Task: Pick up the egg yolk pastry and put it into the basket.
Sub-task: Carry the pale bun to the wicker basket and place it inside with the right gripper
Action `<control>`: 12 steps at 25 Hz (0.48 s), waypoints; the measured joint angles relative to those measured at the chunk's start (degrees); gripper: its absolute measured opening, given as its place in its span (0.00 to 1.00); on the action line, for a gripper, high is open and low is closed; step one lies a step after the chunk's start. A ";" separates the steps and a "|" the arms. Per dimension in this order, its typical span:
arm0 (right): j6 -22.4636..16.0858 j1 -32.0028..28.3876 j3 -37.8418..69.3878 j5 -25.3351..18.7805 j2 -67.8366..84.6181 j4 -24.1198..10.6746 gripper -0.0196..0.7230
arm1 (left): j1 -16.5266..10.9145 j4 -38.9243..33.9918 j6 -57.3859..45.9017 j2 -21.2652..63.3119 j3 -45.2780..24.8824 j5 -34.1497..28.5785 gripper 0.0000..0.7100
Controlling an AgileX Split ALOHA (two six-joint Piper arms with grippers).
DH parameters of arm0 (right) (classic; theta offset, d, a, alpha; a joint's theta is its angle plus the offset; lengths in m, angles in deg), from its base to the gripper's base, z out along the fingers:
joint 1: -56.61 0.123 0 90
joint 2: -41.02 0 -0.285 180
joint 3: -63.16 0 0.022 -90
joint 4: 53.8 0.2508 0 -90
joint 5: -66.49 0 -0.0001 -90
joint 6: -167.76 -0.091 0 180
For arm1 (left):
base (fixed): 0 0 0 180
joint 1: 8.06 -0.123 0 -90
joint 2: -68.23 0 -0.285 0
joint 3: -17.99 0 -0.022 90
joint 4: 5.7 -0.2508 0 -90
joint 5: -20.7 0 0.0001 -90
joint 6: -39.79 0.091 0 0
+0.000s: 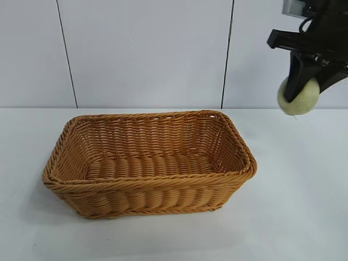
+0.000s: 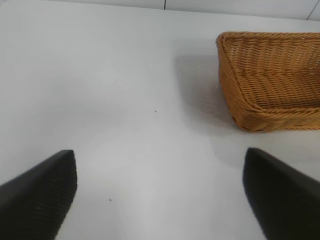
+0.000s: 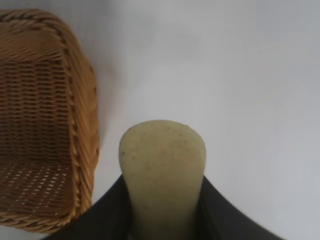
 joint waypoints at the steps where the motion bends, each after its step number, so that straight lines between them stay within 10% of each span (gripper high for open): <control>1: 0.00 1.91 0.00 0.32 0.00 0.22 0.27 | 0.00 0.00 0.00 0.00 0.00 0.00 0.98; 12: -3.59 22.21 0.00 9.88 -0.51 2.04 0.27 | 0.00 0.00 0.00 0.00 0.00 0.00 0.98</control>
